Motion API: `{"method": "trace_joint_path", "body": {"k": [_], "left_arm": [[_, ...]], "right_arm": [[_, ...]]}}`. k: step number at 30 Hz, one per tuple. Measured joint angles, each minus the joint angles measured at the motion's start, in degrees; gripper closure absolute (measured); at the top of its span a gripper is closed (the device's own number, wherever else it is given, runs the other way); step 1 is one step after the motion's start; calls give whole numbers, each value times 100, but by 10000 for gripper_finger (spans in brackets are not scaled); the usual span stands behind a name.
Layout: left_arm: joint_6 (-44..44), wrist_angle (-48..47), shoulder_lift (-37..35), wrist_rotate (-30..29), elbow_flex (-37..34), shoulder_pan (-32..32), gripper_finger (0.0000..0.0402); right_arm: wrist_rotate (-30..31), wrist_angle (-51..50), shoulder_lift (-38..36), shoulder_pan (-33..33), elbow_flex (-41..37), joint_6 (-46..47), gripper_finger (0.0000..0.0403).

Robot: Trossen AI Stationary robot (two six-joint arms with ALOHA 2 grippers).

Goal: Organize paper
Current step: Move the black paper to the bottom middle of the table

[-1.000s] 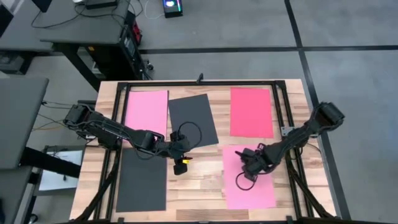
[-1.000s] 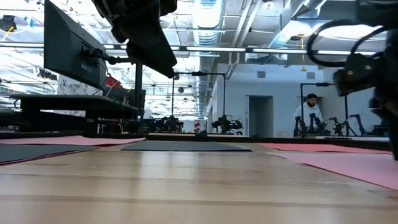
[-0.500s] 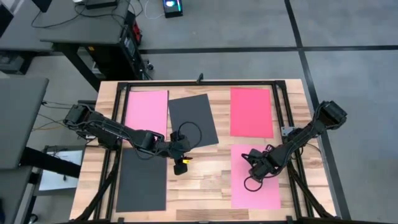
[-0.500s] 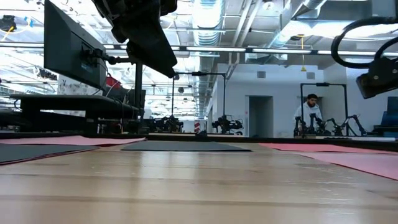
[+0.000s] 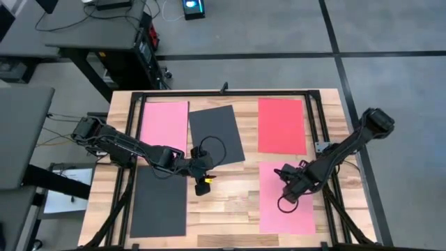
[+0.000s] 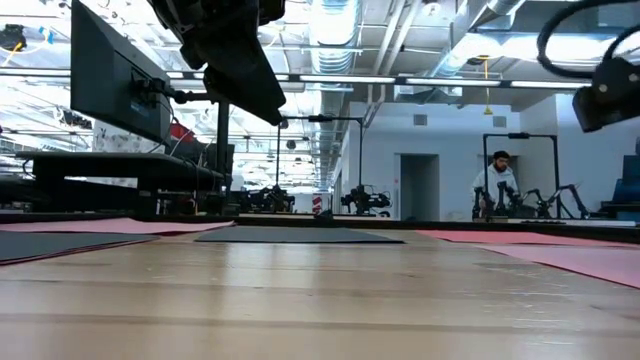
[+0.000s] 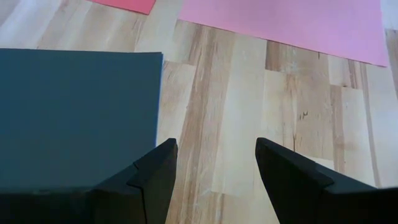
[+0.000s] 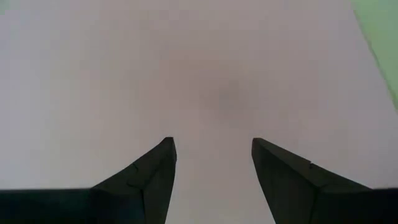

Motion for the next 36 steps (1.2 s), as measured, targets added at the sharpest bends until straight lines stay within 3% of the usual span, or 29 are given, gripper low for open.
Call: {"method": "trace_joint_path", "body": {"k": [3,8,14,18,23,36], "left_arm": [[63,26,88,-138,0,0,201],[522,109,459,-242,0,84,201],[838,315,1003,465,-7,671,201],[986,428,1137,880,-7,1076,201],[1301,446,1097,1145,-7,1472,201],[1611,413,1121,2628,2,2889,201]], "right_arm": [[459,483,-108,-83,6,-141,202],[1223,1744,-149,-531,13,-1165,202],[1351,2881,88,-1415,22,-3255,202],[1356,3092,421,-1903,21,-4421,202],[1354,3139,993,-2323,119,-5205,202],[1824,3145,2293,-2847,918,-7624,202]]}}
